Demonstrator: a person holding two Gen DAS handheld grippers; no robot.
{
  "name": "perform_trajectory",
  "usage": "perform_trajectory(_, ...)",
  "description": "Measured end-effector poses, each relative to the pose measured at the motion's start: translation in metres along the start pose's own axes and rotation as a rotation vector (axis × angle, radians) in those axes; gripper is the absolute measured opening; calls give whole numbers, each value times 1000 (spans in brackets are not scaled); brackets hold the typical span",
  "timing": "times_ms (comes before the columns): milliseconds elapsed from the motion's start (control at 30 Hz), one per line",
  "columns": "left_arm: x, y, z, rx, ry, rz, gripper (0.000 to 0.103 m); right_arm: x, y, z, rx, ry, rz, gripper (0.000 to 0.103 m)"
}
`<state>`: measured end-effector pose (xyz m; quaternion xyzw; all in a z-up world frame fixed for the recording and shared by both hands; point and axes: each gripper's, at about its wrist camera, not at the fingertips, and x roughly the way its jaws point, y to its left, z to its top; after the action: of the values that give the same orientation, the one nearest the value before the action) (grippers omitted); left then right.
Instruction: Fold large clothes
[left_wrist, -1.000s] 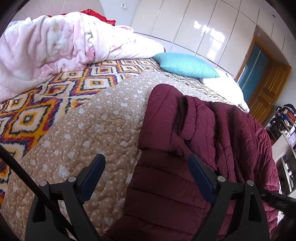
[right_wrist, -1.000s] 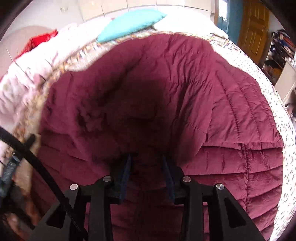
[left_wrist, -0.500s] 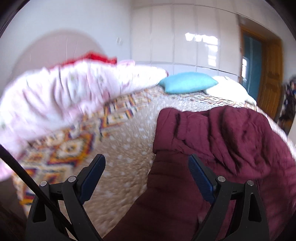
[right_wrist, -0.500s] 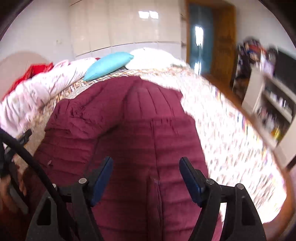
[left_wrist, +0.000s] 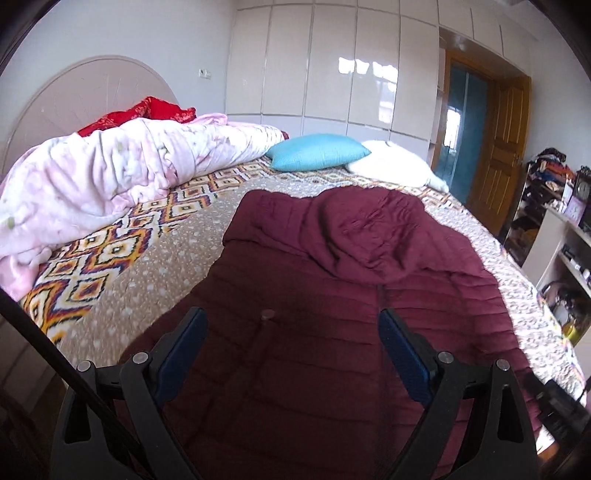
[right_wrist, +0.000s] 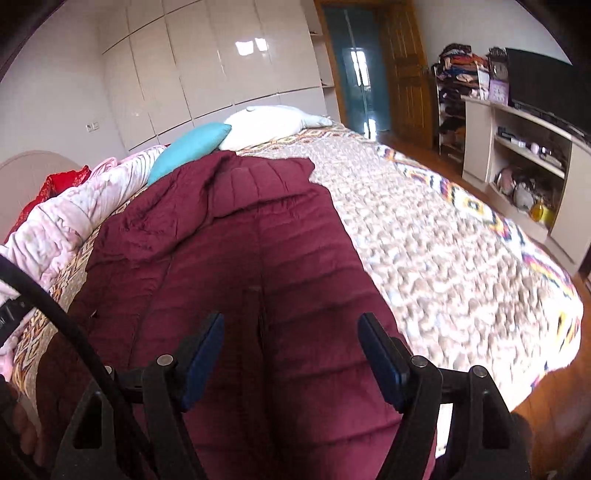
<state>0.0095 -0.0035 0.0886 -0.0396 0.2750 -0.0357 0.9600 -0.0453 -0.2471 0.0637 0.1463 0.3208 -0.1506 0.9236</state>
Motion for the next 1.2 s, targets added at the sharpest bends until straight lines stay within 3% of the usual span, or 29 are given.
perform_trajectory(233,-45,-5,-3,-1,-65,12,93,-27,5,-10,-27,-31,14,78)
perform_trajectory(467,-31,-7,-10,50,70,10,93,-39,32,-14,-130,-54,2,81)
perform_trajectory(733,-9,-12,-33,147,142,110,93,-26,41,-22,-177,0,-5,81)
perform_trajectory(933,-8,-16,-38,165,187,16,93,-21,41,-24,-181,21,-17,81)
perform_trajectory(1200,-8,-21,-40,167,204,-14,93,-17,42,-27,-192,40,-25,81)
